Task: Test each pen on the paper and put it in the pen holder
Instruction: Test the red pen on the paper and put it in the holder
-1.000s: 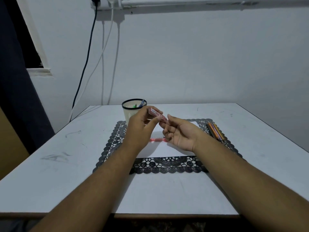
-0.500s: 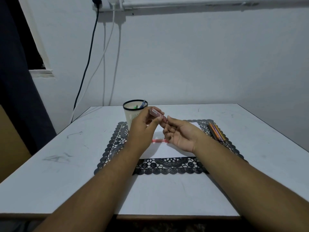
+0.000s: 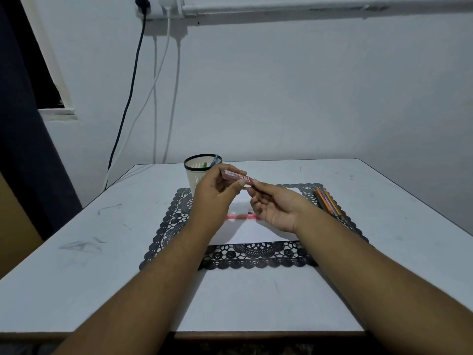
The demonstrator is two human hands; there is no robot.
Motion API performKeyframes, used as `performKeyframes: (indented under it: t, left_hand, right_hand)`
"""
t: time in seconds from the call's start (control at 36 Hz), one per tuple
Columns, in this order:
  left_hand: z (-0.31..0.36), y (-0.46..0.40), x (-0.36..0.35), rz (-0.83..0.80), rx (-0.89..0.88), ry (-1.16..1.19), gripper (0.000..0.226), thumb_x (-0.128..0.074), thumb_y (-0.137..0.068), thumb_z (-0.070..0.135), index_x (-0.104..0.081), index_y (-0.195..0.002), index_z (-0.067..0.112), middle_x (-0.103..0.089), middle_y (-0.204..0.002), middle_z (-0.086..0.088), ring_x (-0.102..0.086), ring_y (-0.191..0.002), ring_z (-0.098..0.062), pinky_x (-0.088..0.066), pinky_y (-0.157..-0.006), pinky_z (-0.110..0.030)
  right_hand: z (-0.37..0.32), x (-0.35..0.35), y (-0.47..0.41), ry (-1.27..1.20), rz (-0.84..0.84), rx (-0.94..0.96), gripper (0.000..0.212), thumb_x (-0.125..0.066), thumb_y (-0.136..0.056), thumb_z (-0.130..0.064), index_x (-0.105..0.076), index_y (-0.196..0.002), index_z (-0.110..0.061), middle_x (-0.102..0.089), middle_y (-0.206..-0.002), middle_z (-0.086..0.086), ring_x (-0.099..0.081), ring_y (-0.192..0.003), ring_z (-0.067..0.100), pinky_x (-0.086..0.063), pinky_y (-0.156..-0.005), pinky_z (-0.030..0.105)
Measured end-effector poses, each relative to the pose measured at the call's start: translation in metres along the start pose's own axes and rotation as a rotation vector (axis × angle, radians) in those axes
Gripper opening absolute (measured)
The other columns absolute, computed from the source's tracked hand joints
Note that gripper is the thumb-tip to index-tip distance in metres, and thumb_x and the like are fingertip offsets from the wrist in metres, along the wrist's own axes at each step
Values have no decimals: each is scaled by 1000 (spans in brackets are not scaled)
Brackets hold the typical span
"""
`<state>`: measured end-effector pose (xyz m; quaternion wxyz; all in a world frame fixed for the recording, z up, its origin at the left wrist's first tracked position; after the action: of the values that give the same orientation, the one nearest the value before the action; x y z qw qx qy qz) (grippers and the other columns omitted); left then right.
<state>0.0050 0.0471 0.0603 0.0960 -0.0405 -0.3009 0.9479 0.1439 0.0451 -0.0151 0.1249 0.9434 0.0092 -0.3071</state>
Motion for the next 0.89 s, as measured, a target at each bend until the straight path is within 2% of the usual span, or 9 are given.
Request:
performKeyframes:
  t: [0.11,0.22,0.33,0.42,0.58,0.67,0.72,0.81,0.89]
  left_hand:
    - [-10,-3,3,11,57,-31,20,-75,-88,0,-65,-104,5,-78,-99,-2,-74,-96,-17,-59,-85,-31]
    - [-25,-2,6,0,119,-94,21,-76,-85,-3,-67,-100,9,-76,-99,-3,-72,-95,-14,-58,-88,-32]
    - [-40,-3,3,-48,180,-203,23,-78,-84,2,-71,-92,22,-69,-83,6,-58,-75,-8,-51,-75,-32]
    - [-45,-3,0,-57,202,-249,30,-78,-83,2,-69,-89,30,-65,-79,18,-51,-69,-7,-56,-70,-42]
    - [-51,1,0,-95,252,-212,37,-76,-83,-3,-68,-96,31,-64,-83,19,-57,-78,-15,-63,-72,-53]
    - [-45,1,-3,-106,224,-226,42,-76,-83,-5,-68,-108,27,-64,-93,11,-57,-74,-7,-61,-67,-39]
    - [-42,0,-5,-110,216,-232,44,-77,-83,-4,-67,-113,26,-64,-95,8,-58,-74,-5,-61,-67,-39]
    - [-41,2,-6,-120,213,-269,40,-79,-81,-2,-70,-109,25,-66,-100,-1,-62,-81,-14,-63,-70,-51]
    - [-39,3,-8,-136,177,-317,37,-80,-80,-1,-70,-107,24,-65,-100,-2,-65,-88,-25,-63,-69,-52]
  right_hand:
    - [-15,9,0,28,74,104,10,-71,-95,-14,-70,-90,-6,-71,-72,6,-57,-54,11,-50,-49,17]
    - [-34,20,6,226,166,297,12,-74,-94,-16,-70,-93,-6,-73,-77,6,-57,-59,11,-51,-54,21]
    - [-52,18,16,448,217,485,14,-77,-93,-20,-72,-89,-7,-76,-84,8,-59,-67,14,-52,-62,28]
    - [-59,8,21,592,212,578,15,-77,-92,-20,-73,-92,-6,-78,-84,5,-63,-70,12,-53,-66,30]
    - [-56,1,22,684,184,614,7,-78,-89,-7,-76,-95,-8,-78,-85,-1,-67,-75,3,-54,-66,25]
    - [-57,3,20,651,188,602,5,-76,-89,-6,-77,-93,-10,-78,-84,-1,-66,-76,4,-54,-67,27]
    - [-58,5,20,619,190,599,8,-76,-89,-6,-78,-92,-13,-78,-87,2,-65,-79,11,-54,-67,27]
    - [-60,5,21,594,192,619,12,-76,-88,-4,-79,-92,-15,-77,-87,3,-65,-79,11,-54,-68,27]
    - [-59,2,23,605,188,636,14,-75,-88,-5,-80,-93,-17,-78,-85,0,-66,-77,6,-54,-70,28]
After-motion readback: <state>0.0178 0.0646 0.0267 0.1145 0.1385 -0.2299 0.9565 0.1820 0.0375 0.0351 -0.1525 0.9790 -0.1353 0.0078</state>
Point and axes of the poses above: each hand's wrist, its own y-axis away from the middle knuckle, its own x-axis out of the back of the hand, z = x × y, the point moved 10 cm from there along -y, towards the middle knuckle
